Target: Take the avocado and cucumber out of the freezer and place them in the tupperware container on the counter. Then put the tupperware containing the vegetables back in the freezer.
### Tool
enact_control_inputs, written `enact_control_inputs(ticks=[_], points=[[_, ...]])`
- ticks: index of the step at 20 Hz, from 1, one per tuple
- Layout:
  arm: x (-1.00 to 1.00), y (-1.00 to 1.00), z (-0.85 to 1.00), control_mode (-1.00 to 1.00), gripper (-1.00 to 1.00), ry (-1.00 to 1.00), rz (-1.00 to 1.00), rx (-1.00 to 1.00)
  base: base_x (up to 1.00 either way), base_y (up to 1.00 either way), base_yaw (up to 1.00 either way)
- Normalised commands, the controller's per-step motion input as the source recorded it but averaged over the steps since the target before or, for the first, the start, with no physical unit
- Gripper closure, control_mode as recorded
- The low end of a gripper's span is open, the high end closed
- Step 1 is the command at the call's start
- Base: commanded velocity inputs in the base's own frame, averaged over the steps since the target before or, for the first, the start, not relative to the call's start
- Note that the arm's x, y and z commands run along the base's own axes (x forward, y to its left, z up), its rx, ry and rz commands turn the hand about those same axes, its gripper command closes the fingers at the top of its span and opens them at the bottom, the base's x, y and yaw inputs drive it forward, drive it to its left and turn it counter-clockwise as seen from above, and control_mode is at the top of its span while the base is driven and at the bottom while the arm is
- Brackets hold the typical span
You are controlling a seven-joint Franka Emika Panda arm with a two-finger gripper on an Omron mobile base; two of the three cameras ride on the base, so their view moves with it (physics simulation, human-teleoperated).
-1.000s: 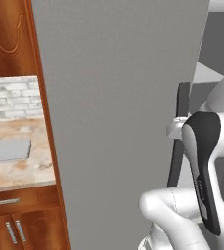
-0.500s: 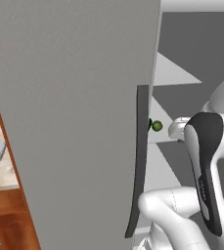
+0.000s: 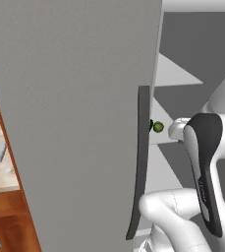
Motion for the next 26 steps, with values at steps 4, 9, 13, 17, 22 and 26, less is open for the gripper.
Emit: enact_control_inputs(ticks=[4, 9, 13, 17, 22, 26], points=[[0.53, -0.46, 0.00, -1.00, -1.00, -0.01, 0.00, 0.02, 0.00, 0.00, 0.00], [0.60, -0.40, -0.02, -1.00, -1.00, -0.03, 0.00, 0.03, 0.00, 0.00, 0.00], [0.56, -0.20, -0.05, -1.00, -1.00, -0.04, 0.00, 0.00, 0.00, 0.00, 0.00], [0.52, -0.11, -0.17, -1.00, -1.00, -0.02, 0.00, 0.00, 0.00, 0.00, 0.00], [0.48, -0.04, -0.33, -1.00, -1.00, 0.00, 0.00, 0.00, 0.00, 0.00, 0.00], [0.55, -0.01, -0.53, -1.00, -1.00, 0.00, 0.00, 0.00, 0.00, 0.00, 0.00]])
